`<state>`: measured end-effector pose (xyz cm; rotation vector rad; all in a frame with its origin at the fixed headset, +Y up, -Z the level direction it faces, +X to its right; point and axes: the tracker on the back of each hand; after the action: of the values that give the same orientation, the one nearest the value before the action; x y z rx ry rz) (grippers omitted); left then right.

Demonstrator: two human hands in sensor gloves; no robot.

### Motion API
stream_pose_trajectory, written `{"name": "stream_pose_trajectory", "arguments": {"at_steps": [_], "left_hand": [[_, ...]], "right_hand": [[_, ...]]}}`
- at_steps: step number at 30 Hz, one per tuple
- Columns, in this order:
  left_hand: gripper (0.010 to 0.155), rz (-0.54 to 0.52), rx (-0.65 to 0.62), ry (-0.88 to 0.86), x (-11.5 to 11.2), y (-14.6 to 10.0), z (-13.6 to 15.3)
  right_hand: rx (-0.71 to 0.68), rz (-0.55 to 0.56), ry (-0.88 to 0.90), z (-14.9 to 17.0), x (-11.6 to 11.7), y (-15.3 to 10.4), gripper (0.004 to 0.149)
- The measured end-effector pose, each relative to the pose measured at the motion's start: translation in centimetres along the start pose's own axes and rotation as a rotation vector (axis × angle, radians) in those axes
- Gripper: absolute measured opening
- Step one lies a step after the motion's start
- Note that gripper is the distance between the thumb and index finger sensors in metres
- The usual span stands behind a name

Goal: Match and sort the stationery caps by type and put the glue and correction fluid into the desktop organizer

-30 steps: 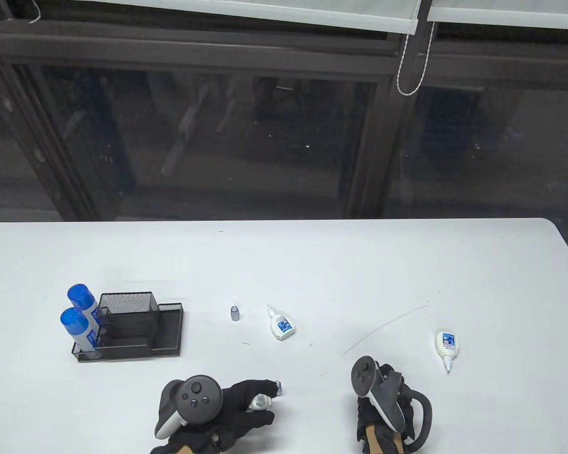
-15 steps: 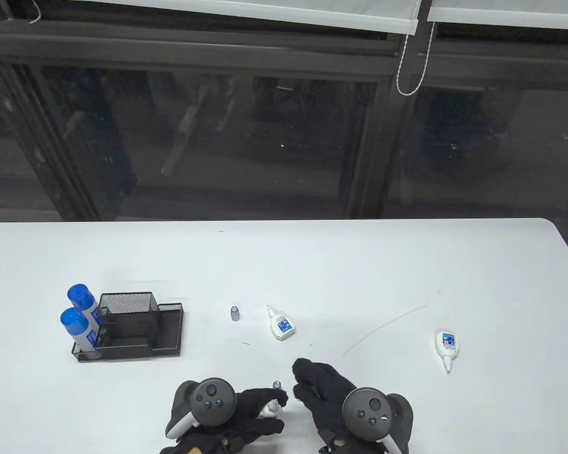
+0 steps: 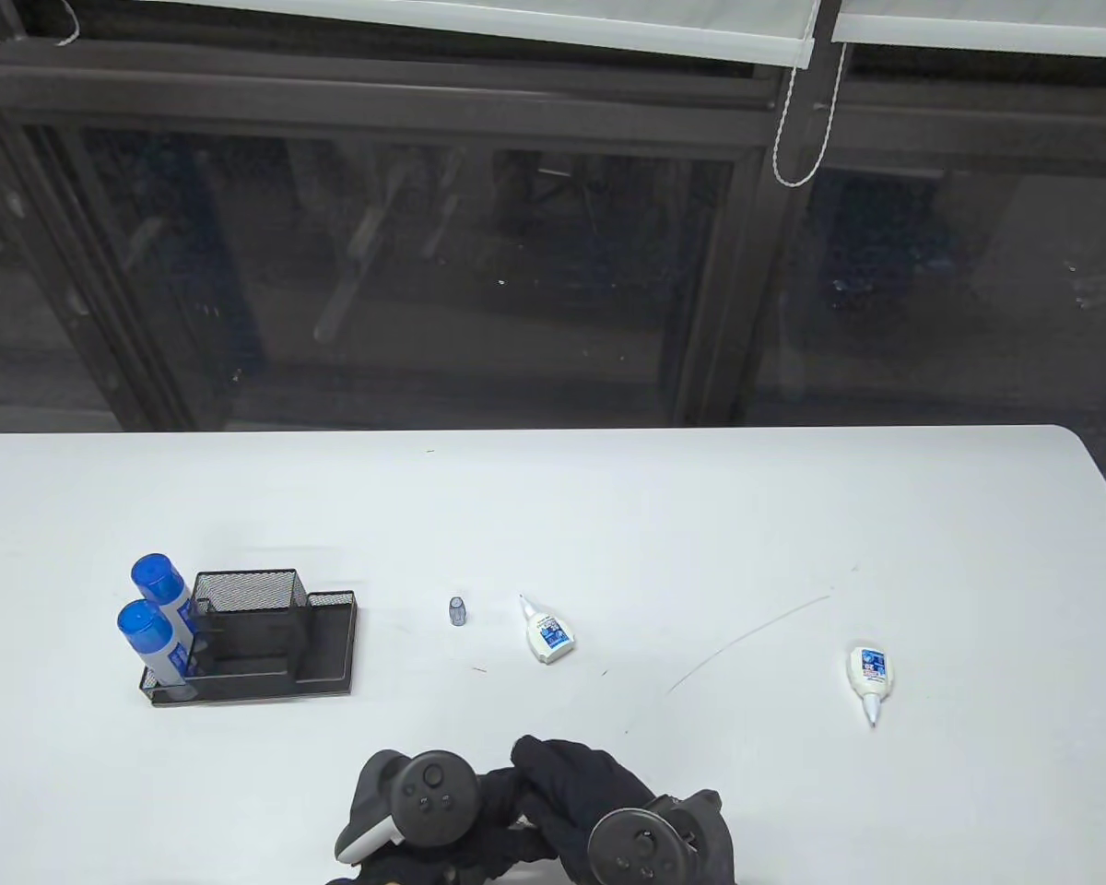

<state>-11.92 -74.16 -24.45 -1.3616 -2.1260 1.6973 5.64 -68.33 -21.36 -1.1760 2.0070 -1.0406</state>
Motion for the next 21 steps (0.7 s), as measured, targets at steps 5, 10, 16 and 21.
{"name": "stream_pose_trajectory", "arguments": {"at_steps": [5,10,16,21], "left_hand": [[0.06,-0.029,0.01,-0.018,0.4,-0.3,0.3],[0.063,-0.085,0.016,-0.018,0.6,-0.4,0.3],[0.061,-0.163,-0.012,0.007,0.9,-0.7,-0.1],[0.059,-0.214,-0.028,0.108,1.1,-0.8,-0.7]], "right_hand": [[0.067,0.036,0.027,0.8,-0.6,-0.3,0.058],[0.082,0.062,-0.039,0.7,-1.0,-0.5,0.048],[0.086,0.108,-0.008,0.7,-1.1,-0.5,0.045],[0.06,0.126,-0.063,0.0,-1.0,-0.6,0.044]]}}
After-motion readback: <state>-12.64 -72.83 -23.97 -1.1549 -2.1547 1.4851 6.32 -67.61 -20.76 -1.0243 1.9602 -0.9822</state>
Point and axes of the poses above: the tracker on the back of each hand, its own z axis roughly to the little-finger side, its own y axis roughly from the wrist to the fingertips, x = y × z, and after that the axes turned 8 degrees about -y, right-handed
